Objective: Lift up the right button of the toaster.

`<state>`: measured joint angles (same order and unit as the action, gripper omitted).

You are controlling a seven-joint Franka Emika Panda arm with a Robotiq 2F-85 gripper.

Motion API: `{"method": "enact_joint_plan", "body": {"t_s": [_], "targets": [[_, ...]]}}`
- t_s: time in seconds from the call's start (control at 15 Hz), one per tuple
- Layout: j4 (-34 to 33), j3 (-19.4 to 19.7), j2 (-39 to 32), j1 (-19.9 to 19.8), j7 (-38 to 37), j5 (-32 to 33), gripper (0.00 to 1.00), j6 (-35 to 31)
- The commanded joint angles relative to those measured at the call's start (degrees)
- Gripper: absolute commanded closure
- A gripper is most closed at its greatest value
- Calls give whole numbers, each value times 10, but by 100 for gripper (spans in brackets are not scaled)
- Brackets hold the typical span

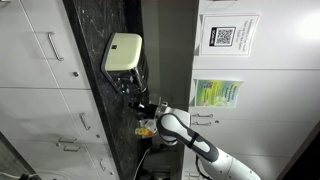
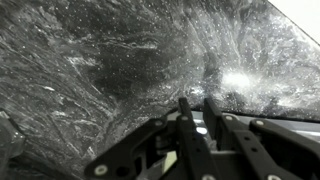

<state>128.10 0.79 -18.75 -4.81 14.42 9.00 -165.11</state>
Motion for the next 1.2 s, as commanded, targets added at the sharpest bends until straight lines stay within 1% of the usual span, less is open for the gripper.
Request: {"method": "enact_joint_plan", "body": {"t_s": [0.0,0.13,0.4,0.53,0.8,1.0,1.13], "targets": [[-4,-9,-5,-6,17,-5,84,1],[-10,-19,-13,-14,34,-11,97,1],[-12,-20,-15,-14,34,-11,98,1],[-23,-22,-31,-20,38,-15,100,-11],[-23,-31,-44,-28,53,-15,100,-34],[-25,-54,-59,-48,69,-24,100,-67],[-26,-79,-70,-72,83,-31,100,-86]]}}
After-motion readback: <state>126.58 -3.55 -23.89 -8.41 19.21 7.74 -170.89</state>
